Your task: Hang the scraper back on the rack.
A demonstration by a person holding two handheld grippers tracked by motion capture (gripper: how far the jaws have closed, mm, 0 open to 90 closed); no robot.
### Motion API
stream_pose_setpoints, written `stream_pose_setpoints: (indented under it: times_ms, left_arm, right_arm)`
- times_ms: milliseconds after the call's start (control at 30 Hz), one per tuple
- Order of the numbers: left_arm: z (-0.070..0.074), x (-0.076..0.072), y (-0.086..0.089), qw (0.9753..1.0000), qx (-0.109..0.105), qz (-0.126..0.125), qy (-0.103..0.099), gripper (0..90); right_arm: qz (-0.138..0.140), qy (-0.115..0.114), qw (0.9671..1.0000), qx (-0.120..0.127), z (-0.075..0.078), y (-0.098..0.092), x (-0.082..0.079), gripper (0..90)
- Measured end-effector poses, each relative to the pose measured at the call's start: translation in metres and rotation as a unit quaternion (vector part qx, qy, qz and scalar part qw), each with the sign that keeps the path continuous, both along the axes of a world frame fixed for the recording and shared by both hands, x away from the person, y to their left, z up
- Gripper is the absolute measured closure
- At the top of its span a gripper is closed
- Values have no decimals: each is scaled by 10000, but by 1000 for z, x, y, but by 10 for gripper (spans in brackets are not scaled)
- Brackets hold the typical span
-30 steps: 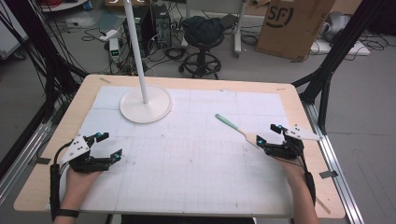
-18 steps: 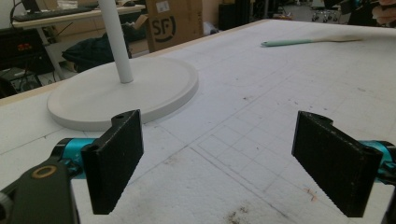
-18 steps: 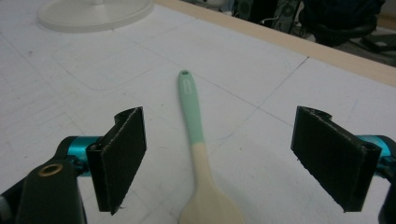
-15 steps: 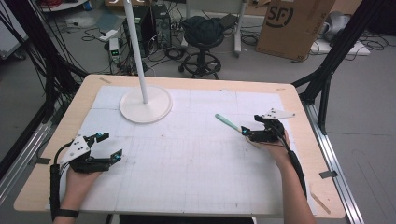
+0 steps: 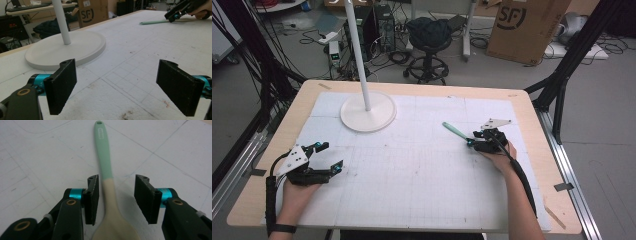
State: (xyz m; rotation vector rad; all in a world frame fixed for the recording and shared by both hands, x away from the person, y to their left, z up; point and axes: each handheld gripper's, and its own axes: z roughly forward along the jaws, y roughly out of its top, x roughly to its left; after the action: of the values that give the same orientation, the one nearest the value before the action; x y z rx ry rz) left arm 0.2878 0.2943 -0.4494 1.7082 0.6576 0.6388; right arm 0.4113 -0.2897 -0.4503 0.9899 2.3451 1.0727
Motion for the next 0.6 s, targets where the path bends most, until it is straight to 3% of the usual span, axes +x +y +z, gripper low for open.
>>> stream_pose_setpoints:
  times_ms: [100, 233, 300, 500, 600]
  left_arm:
    - [0, 0, 0, 10000, 13, 3, -5, 173]
    - [0, 0, 0, 10000, 26, -1, -13, 173]
    - [0, 0, 0, 10000, 31, -1, -16, 173]
    - [0, 0, -1, 10000, 35, -3, -21, 173]
    - [0, 0, -1, 10000, 38, 2, -21, 173]
  right_arm:
    - [-36, 198, 9998, 88, 1, 0, 3, 633]
    - [-89, 310, 9995, 35, 3, 3, 6, 715]
    - [-145, 345, 9992, 121, 2, 4, 5, 787]
    - [-234, 390, 9987, 208, 2, 3, 5, 810]
    - [-274, 491, 9976, 404, 2, 0, 6, 812]
